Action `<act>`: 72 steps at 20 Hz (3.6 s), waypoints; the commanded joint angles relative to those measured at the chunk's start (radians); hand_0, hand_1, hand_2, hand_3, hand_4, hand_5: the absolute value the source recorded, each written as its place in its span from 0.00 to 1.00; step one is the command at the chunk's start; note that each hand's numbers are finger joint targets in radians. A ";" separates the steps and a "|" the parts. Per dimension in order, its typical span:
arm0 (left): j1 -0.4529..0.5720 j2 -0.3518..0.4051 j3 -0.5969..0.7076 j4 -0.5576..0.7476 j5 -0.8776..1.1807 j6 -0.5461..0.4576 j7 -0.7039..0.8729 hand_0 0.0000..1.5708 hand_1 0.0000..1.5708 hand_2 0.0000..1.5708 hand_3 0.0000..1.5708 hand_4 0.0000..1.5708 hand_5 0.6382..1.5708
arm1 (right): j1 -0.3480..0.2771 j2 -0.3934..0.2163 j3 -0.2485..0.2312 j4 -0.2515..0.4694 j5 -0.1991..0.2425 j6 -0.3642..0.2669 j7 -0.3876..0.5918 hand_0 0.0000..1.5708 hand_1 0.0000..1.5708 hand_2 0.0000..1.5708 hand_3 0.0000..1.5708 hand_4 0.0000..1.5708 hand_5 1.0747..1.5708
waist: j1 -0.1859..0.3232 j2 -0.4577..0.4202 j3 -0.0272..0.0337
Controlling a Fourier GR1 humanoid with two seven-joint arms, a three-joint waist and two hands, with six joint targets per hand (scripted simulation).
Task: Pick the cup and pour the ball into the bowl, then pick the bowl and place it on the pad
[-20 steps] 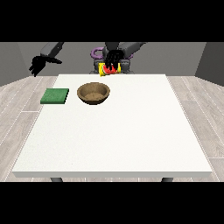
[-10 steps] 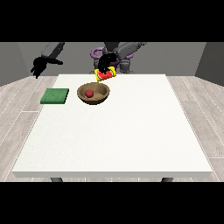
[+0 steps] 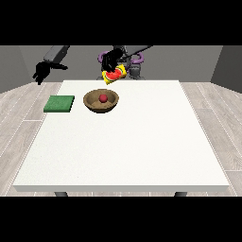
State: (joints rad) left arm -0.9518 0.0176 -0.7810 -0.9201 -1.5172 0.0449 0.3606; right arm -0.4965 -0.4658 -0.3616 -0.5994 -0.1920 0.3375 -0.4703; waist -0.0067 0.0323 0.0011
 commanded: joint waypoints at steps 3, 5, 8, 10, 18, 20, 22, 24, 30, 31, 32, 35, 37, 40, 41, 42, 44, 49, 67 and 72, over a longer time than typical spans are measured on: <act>-0.092 -0.017 0.017 -0.050 -0.056 -0.143 -0.027 0.98 0.98 1.00 1.00 0.77 0.88 | -0.049 0.007 -0.005 0.021 -0.005 -0.030 0.008 0.00 0.00 0.00 0.13 0.00 0.89 | 0.014 0.013 -0.0004; 0.004 -0.007 0.016 -0.061 -0.108 -0.076 -0.040 0.96 0.96 1.00 1.00 0.77 0.88 | 0.040 -0.032 -0.009 0.027 -0.004 0.026 -0.032 0.00 0.00 0.00 0.18 0.00 0.89 | 0.019 -0.005 -0.0007; -0.061 -0.011 0.081 -0.046 -0.100 -0.115 -0.073 0.97 0.97 1.00 1.00 0.76 0.88 | 0.010 0.029 0.007 0.039 -0.020 0.036 0.023 0.00 0.00 0.00 0.00 0.27 0.97 | 0.007 0.001 -0.0008; 0.038 -0.017 0.142 -0.126 0.018 0.003 -0.066 0.86 0.86 1.00 1.00 0.76 0.88 | 0.002 0.023 -0.015 0.046 -0.032 0.003 0.030 0.00 0.00 0.00 0.00 0.29 0.97 | 0.071 0.023 -0.0020; 0.190 0.051 0.459 -0.290 0.374 0.214 -0.157 0.24 0.24 1.00 1.00 0.55 1.00 | -0.025 0.003 -0.058 0.046 -0.063 -0.071 0.084 0.00 0.00 0.00 0.00 0.31 0.98 | 0.246 0.045 -0.0059; 0.185 0.054 0.532 -0.273 0.483 0.212 -0.225 0.55 0.55 1.00 0.99 0.59 0.98 | -0.064 0.014 -0.059 0.014 -0.069 -0.077 0.060 0.00 0.00 0.00 0.00 0.26 0.97 | 0.216 0.128 -0.0051; 0.217 -0.015 0.582 -0.300 0.607 0.223 -0.248 0.82 0.82 1.00 0.97 0.63 0.99 | -0.070 0.016 -0.065 0.013 -0.078 -0.078 0.065 0.00 0.00 0.00 0.00 0.15 0.98 | 0.217 0.160 -0.0063; 0.193 0.014 0.672 -0.318 0.721 0.223 -0.320 0.75 0.75 0.89 0.72 0.49 0.96 | -0.074 0.032 -0.069 0.001 -0.084 -0.083 0.040 0.00 0.00 0.00 0.00 0.16 0.99 | 0.217 0.221 -0.0056; 0.242 -0.017 0.761 -0.290 1.032 0.226 -0.473 0.18 0.18 0.00 0.00 0.53 0.99 | -0.149 0.114 -0.024 -0.053 -0.086 -0.109 0.102 0.00 0.00 0.00 0.00 0.25 1.00 | 0.150 0.278 -0.0053; 0.264 -0.017 0.759 -0.284 1.073 0.255 -0.508 0.00 0.00 0.00 0.00 0.51 0.98 | -0.165 0.141 -0.014 -0.063 -0.082 -0.128 0.100 0.00 0.00 0.00 0.00 0.26 1.00 | 0.142 0.306 -0.0052; 0.294 -0.017 0.785 -0.250 1.108 0.256 -0.549 0.00 0.00 0.00 0.00 0.25 0.98 | -0.151 0.131 0.004 -0.086 -0.076 -0.094 0.115 0.00 0.00 0.00 0.00 0.27 0.99 | 0.098 0.301 -0.0053; 0.323 -0.017 0.815 -0.218 1.179 0.175 -0.605 0.00 0.00 0.00 0.00 0.00 0.94 | -0.140 0.172 0.033 -0.083 -0.056 -0.141 0.142 0.00 0.00 0.00 0.00 0.19 0.96 | 0.099 0.256 -0.0025; 0.356 0.014 0.857 -0.186 1.204 0.155 -0.692 0.00 0.00 0.00 0.00 0.00 0.95 | -0.135 0.160 0.036 -0.097 -0.060 -0.126 0.141 0.00 0.00 0.00 0.00 0.12 0.95 | 0.080 0.256 -0.0018; 0.334 0.004 0.864 -0.136 1.209 0.142 -0.627 0.00 0.00 0.00 0.00 0.00 0.95 | -0.110 0.242 0.103 -0.096 -0.016 -0.173 0.169 0.00 0.00 0.00 0.00 0.00 0.95 | 0.041 0.174 -0.0014; 0.377 -0.017 0.798 -0.189 1.203 0.159 -0.574 0.00 0.00 0.00 0.00 0.00 0.95 | -0.073 0.238 0.086 -0.049 -0.025 -0.162 0.147 0.00 0.00 0.00 0.00 0.00 0.94 | 0.059 0.135 -0.0009; 0.318 0.012 0.830 -0.219 1.208 0.110 -0.566 0.00 0.00 0.00 0.00 0.00 0.96 | -0.104 0.192 0.060 -0.016 -0.029 -0.151 0.103 0.00 0.00 0.00 0.00 0.00 0.95 | 0.091 0.195 -0.0007; 0.351 0.018 0.842 -0.187 1.229 0.092 -0.574 0.00 0.00 0.00 0.00 0.00 0.96 | -0.095 0.230 0.081 -0.025 -0.030 -0.160 0.130 0.00 0.00 0.00 0.00 0.05 0.94 | 0.074 0.154 -0.0009; 0.285 0.040 0.836 -0.251 1.231 0.088 -0.571 0.00 0.00 0.00 0.00 0.00 0.98 | -0.106 0.222 0.058 0.049 -0.042 -0.130 0.052 0.00 0.00 0.00 0.00 0.17 0.96 | 0.102 0.243 -0.0005; 0.409 -0.016 0.732 -0.318 1.203 0.131 -0.511 0.00 0.00 0.00 0.00 0.00 0.99 | -0.217 0.304 0.034 0.103 -0.095 -0.243 0.100 0.00 0.00 0.00 0.00 0.24 0.96 | 0.151 0.167 -0.0008; 0.331 0.040 0.785 -0.338 1.231 0.084 -0.518 0.00 0.00 0.00 0.00 0.00 0.99 | -0.200 0.336 0.050 0.144 -0.080 -0.265 0.075 0.00 0.00 0.00 0.00 0.24 0.96 | 0.151 0.246 -0.0006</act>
State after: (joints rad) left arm -0.5835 0.0422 -0.0141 -1.2500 -0.2925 0.1351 -0.1676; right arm -0.6932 -0.1488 -0.3199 -0.4900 -0.2786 0.0977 -0.4107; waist 0.1467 0.2375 -0.0035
